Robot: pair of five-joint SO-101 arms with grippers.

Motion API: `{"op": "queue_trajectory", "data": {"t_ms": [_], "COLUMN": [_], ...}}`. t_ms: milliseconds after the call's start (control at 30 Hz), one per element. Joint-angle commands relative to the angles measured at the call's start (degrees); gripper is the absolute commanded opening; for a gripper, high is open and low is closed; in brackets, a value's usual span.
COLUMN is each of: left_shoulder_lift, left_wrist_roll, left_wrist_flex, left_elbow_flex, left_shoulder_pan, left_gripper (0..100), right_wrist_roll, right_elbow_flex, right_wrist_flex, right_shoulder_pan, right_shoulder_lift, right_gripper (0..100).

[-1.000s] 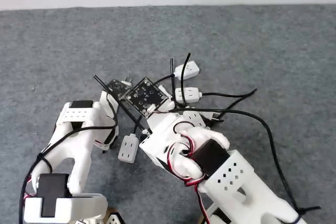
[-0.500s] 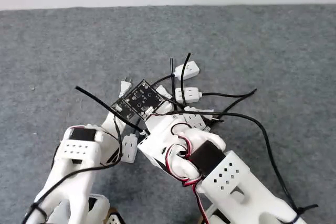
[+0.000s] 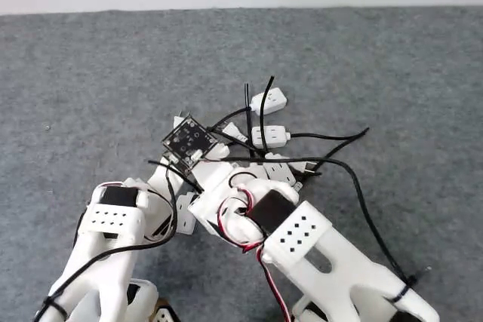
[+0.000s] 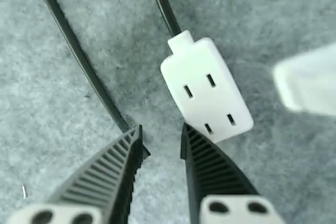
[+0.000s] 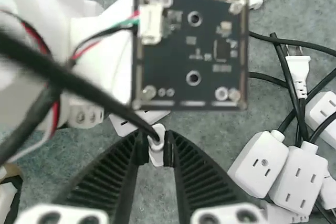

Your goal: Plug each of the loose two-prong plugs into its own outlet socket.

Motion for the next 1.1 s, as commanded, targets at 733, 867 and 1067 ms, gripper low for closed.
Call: {"op": "queue_trajectory", "data": {"t_ms": [733, 867, 1067], "left_shoulder_lift": [-0.79, -0.79, -0.79], "left_wrist_roll": [24.18, 24.18, 23.91], "left_wrist_flex": [-9.32, -9.41, -9.49], "left_elbow_flex": [-7.96, -7.96, -7.96], "left_shoulder_pan": [-23.47, -24.70, -24.44], "left_gripper": [12, 12, 12], "right_wrist_roll": [-2.73, -2.46, -0.97], "right_elbow_flex": [0.26, 0.26, 0.18], "right_wrist_flex": [-13.67, -18.51, -20.53], "right_shoulder_pan": [-0.48, -1.10, -2.51], "right_shoulder_lift": [7.69, 12.00, 15.69], "right_gripper": [0.8, 0.8, 0.8]}}
